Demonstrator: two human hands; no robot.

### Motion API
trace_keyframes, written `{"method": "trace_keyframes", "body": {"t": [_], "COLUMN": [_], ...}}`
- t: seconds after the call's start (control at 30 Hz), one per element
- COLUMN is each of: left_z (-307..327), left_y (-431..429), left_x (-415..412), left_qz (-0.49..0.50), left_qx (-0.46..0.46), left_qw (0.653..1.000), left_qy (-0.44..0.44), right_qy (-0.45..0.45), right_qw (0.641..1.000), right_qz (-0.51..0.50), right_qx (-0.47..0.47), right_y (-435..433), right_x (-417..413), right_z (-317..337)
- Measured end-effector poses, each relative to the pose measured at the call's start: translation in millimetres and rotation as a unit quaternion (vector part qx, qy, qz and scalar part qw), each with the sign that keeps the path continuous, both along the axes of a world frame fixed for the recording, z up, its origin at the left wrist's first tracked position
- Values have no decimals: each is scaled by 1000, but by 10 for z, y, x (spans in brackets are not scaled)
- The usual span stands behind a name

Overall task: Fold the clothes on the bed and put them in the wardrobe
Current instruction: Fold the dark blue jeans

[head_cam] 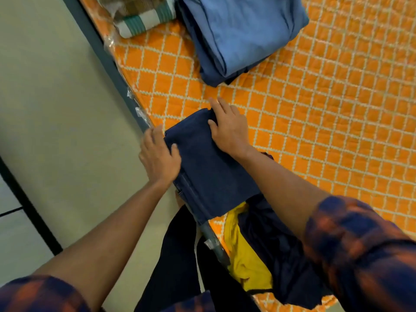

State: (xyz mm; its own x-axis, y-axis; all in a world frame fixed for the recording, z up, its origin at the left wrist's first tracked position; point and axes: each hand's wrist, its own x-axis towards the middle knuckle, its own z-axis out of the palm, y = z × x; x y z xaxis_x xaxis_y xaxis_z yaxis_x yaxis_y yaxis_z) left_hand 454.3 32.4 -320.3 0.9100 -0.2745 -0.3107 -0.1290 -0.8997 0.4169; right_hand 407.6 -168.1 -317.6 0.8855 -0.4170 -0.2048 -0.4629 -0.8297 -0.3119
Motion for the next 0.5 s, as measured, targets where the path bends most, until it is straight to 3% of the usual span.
{"method": "trace_keyframes", "body": {"t": [0.07,0.17,0.37,0.5], "left_z": [-30,-48,-69,-286], "left_y": [18,58,30,-75], "left_x": [-178,-500,-1056,-1088], "left_qz": [-79,-160,-239,-237], "left_qx": [-27,-35,13,75], "left_qw": [996,986,970,965], "left_qy": [-33,-22,40,89], "right_qy": [-45,-74,25,90], "right_qw": [998,997,995,989], "right_qz": [13,23,89,101], "right_qx": [-33,-11,-39,-54], "right_y": [122,368,608,413], "right_x": [-214,-655,-1551,-1632], "right_z": [80,239,97,-229]}}
